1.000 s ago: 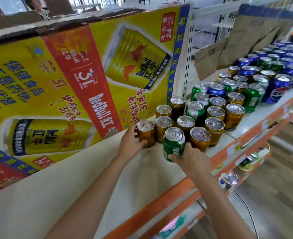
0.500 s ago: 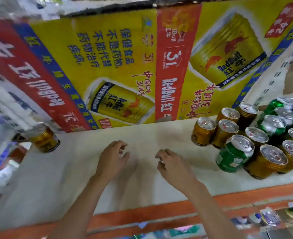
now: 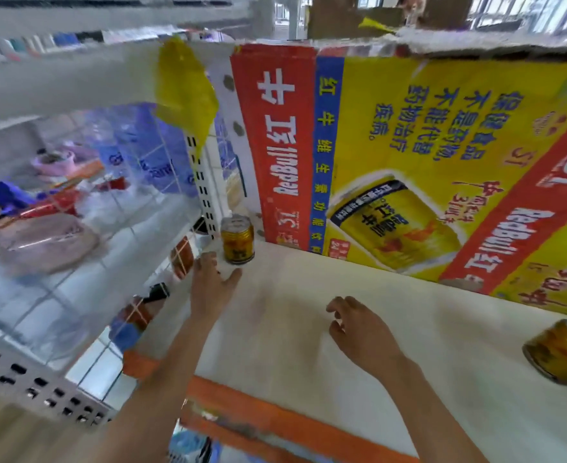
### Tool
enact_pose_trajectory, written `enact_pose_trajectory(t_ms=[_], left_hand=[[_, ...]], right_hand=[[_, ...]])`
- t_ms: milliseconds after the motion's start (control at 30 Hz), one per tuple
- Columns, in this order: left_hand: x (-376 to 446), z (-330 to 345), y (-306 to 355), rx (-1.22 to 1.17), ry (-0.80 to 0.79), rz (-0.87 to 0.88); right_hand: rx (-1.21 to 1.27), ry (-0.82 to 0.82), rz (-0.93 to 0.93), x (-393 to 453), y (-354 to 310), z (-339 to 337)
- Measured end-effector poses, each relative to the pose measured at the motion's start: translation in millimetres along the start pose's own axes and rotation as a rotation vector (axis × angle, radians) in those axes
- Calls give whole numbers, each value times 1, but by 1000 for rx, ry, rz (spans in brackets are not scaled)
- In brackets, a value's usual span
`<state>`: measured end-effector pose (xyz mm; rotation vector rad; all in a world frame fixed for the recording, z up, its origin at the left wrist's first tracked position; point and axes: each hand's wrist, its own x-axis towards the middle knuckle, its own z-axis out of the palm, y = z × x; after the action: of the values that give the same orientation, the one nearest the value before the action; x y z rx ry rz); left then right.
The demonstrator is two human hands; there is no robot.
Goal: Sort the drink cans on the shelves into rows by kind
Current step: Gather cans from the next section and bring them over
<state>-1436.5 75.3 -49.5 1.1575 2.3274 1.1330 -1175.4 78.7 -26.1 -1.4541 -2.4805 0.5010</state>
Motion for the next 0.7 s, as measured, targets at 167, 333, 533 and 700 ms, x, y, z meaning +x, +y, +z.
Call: enact_pose_trajectory(t_ms=[167,333,533,700], left_hand=[[44,4,5,-28,-34,29],[58,14,12,-121,-74,59],[4,20,28,-226,-184,124],[-73,41,54,-325,-446,239]], right_hand=[[-3,5,71,-4,0,0],[31,37,128,-18,3,4],[141,109,195,-37,8,1],[179,175,313,-72,24,-1]])
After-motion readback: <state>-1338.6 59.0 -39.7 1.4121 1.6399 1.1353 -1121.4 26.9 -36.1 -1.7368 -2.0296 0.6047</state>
